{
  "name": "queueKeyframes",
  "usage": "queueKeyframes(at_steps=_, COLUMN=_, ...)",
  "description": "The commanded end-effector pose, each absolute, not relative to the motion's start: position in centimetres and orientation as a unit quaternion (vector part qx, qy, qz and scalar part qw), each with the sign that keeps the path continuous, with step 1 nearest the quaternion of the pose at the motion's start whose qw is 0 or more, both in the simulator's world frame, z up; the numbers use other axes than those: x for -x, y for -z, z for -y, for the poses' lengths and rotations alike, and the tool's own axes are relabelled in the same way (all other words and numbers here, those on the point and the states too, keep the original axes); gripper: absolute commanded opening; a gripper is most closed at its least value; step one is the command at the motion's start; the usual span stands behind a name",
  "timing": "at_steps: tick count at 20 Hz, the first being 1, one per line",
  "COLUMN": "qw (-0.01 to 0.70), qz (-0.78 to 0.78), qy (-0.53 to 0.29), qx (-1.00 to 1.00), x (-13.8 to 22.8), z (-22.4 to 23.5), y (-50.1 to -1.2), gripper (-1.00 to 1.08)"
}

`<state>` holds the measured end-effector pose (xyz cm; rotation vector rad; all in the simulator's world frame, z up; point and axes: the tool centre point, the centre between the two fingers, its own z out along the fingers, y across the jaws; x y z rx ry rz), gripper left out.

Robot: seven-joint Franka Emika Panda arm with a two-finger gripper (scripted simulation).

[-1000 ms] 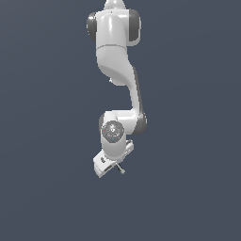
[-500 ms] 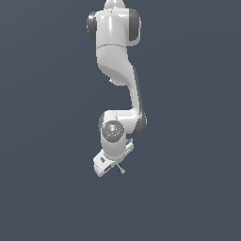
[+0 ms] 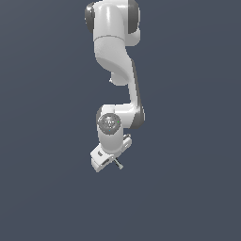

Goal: Pick up the object and move it to a goal position.

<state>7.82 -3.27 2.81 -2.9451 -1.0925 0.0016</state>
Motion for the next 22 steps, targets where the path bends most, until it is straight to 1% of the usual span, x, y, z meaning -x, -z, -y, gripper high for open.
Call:
queueKeyframes(at_steps=1, qw=0.0, qz=0.348, qy=0.0, qx=0.938, x=-7.1, z=3.8, y=-3.7, gripper=-1.0)
queueKeyframes(at_steps=12, qw=0.0, qz=0.348, qy=0.0, qx=0.938, x=-3.4, z=6.2, y=-8.2, gripper=-1.0)
queueKeyframes(at_steps=22, qw=0.0, qz=0.348, qy=0.0, qx=0.938, x=-2.4, z=6.9, y=-9.7, gripper=-1.0)
